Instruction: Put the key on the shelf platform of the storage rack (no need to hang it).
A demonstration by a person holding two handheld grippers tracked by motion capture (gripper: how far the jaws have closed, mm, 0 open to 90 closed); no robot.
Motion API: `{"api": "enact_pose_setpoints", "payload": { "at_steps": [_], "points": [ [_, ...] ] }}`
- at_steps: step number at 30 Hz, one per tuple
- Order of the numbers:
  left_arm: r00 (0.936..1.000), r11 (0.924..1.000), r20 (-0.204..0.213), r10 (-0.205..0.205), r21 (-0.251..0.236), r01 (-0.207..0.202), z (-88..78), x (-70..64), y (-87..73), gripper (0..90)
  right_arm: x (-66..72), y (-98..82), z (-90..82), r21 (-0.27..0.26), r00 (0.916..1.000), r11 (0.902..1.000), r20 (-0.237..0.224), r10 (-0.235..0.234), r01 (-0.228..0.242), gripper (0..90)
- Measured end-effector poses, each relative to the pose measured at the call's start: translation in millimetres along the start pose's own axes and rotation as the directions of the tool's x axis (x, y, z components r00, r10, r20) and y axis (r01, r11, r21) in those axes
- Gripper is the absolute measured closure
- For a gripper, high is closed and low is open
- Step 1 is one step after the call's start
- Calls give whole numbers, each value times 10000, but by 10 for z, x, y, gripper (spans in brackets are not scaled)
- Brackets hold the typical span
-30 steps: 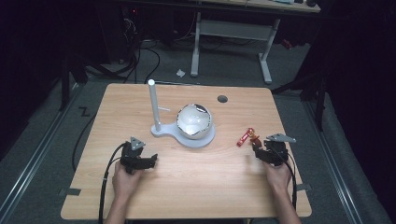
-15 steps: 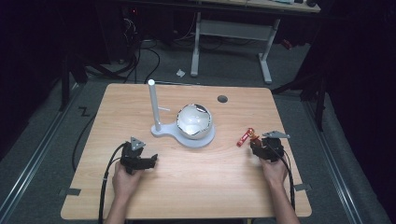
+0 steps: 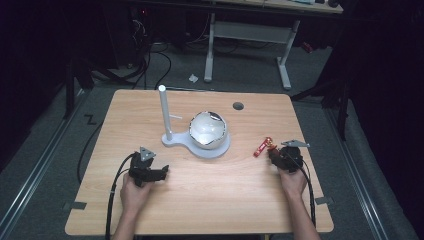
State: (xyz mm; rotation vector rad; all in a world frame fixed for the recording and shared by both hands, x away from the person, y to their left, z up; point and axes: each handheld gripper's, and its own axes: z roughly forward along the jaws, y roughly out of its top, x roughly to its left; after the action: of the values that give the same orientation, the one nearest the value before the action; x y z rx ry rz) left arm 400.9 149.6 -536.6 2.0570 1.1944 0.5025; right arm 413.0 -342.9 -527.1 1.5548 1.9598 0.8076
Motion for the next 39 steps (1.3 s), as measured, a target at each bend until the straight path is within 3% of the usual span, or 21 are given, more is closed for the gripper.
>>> {"api": "enact_pose_setpoints", "payload": {
  "at_steps": [11, 21, 30, 39],
  "points": [
    [10000, 10000, 4, 2, 1, -2, 0, 0, 0, 173, -10, 2, -31, -73, 9998, 9999, -205, -73, 72, 554],
    [10000, 10000, 5, -3, 1, 3, 0, 0, 0, 173, 22, 189, -387, -1313, 9979, 9903, -412, -506, 448, 557],
    [10000, 10000, 2, 7, 3, -7, 0, 2, 0, 172, 0, 332, -607, -1638, 9946, 9861, -943, -422, 263, 557],
    [10000, 10000, -1, 5, -9, -5, 1, 2, 0, 172, 33, 469, -874, -1940, 9885, 9801, -1347, -680, 410, 557]
  ]
}}
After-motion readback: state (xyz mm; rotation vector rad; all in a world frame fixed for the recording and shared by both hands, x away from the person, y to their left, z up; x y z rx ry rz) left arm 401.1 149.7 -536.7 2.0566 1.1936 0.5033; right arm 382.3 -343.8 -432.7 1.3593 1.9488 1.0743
